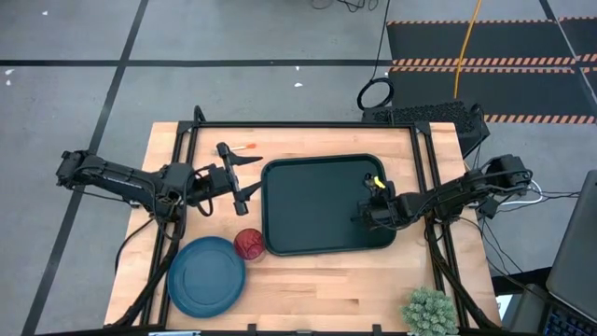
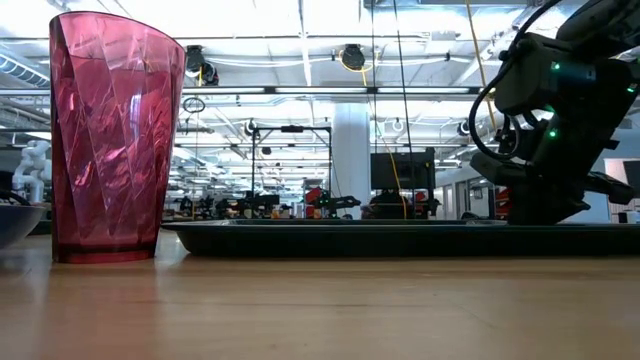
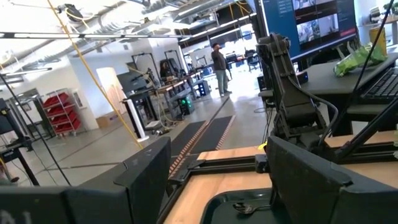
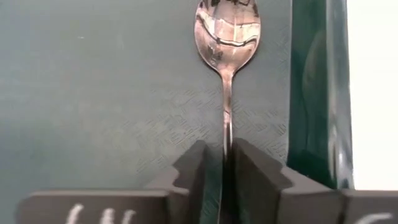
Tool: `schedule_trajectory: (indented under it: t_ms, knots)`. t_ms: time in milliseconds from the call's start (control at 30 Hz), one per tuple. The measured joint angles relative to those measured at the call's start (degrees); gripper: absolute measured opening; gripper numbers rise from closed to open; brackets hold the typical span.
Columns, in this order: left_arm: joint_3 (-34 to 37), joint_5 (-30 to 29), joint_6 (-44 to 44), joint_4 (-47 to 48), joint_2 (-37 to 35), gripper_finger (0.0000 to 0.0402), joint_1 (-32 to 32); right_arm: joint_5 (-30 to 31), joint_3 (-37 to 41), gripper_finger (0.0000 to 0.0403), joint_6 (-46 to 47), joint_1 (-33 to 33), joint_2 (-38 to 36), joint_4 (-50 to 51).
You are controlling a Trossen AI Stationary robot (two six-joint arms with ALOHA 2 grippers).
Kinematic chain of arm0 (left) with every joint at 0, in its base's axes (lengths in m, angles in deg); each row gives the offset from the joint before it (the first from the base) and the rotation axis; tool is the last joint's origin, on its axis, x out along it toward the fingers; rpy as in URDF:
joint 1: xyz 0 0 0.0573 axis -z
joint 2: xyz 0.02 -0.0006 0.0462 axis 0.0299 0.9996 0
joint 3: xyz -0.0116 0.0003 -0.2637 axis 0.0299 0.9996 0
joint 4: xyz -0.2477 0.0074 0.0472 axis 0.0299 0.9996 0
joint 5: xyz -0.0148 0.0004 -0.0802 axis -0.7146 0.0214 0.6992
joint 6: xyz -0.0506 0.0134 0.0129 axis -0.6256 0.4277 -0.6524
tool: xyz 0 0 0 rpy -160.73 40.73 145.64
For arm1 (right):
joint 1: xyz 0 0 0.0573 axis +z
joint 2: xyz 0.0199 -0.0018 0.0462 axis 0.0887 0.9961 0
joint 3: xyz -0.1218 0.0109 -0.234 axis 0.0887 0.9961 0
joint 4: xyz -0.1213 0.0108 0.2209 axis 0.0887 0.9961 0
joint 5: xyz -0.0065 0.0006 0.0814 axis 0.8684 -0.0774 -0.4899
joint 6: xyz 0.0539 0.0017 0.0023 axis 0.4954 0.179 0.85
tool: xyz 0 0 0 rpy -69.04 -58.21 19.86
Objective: Pick and place plate/cup/fork/spoon on tray
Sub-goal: Put the black spoon on the black tray, then put the red cup to the top left of the black tray
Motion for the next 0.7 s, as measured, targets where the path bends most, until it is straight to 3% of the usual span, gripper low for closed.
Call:
schedule_trajectory:
  t_ms: [267, 700]
  knots:
    - [0.0, -0.1, 0.0, 0.1, 0.0, 0.0269, 0.0, -0.9, 0.0, 0.0133, -0.6, 0.0, -1.3, 0.1]
    - [0.0, -0.5, 1.3, 0.1, 0.0, 0.0269, 0.0, -1.4, 0.2, 0.0141, -3.3, 0.0, -7.1, 1.2]
